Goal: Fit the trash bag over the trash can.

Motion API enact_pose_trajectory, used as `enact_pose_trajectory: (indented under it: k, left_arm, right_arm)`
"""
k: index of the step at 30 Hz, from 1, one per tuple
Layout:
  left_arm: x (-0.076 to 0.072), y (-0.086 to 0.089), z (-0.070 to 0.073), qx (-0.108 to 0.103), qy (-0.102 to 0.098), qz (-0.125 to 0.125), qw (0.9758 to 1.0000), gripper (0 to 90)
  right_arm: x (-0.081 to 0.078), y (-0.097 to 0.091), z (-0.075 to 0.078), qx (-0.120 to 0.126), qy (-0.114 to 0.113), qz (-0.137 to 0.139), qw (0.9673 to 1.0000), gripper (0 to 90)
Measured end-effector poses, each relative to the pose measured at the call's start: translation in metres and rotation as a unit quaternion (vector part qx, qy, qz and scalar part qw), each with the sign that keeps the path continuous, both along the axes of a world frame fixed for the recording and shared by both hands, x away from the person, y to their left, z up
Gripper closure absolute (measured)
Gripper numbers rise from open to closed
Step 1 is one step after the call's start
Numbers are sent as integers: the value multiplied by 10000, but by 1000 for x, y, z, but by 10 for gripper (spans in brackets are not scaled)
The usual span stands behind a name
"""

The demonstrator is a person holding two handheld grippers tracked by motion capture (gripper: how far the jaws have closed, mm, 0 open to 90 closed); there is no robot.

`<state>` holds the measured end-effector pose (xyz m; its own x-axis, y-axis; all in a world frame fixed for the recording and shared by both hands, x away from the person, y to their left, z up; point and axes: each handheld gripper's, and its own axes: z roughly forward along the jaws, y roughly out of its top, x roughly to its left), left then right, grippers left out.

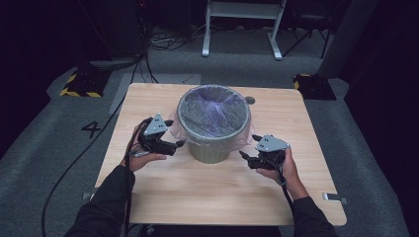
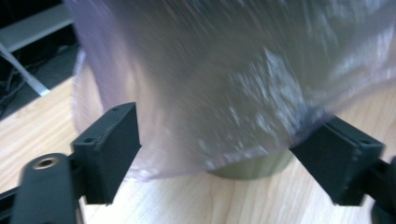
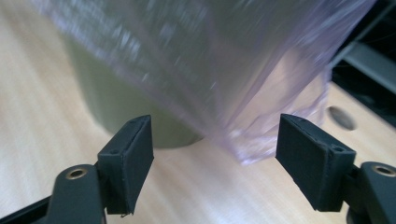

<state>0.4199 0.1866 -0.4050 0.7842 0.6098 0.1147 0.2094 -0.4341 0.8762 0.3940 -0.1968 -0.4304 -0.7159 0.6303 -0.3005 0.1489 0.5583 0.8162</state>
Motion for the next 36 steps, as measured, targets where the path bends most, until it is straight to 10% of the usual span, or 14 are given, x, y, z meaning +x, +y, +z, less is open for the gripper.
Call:
enact_pose_trajectory:
  k: [5, 11, 15, 36]
  left_arm:
    - [4, 0, 3, 63, -21, -44, 10000, 553]
    - [6, -4, 0, 103, -54, -226, 9997, 894]
    - [6, -4, -4, 247, 14, -308, 9992, 900]
    - [-1, 2, -37, 612, 308, -363, 9970, 900]
  right_arm:
    - [9, -1, 7, 58, -110, -215, 9997, 297]
    - [14, 3, 5, -6, -26, 168, 9999, 741]
    - [13, 4, 2, -17, 62, 346, 9994, 900]
    - [6, 6, -34, -444, 821, 628, 9936, 900]
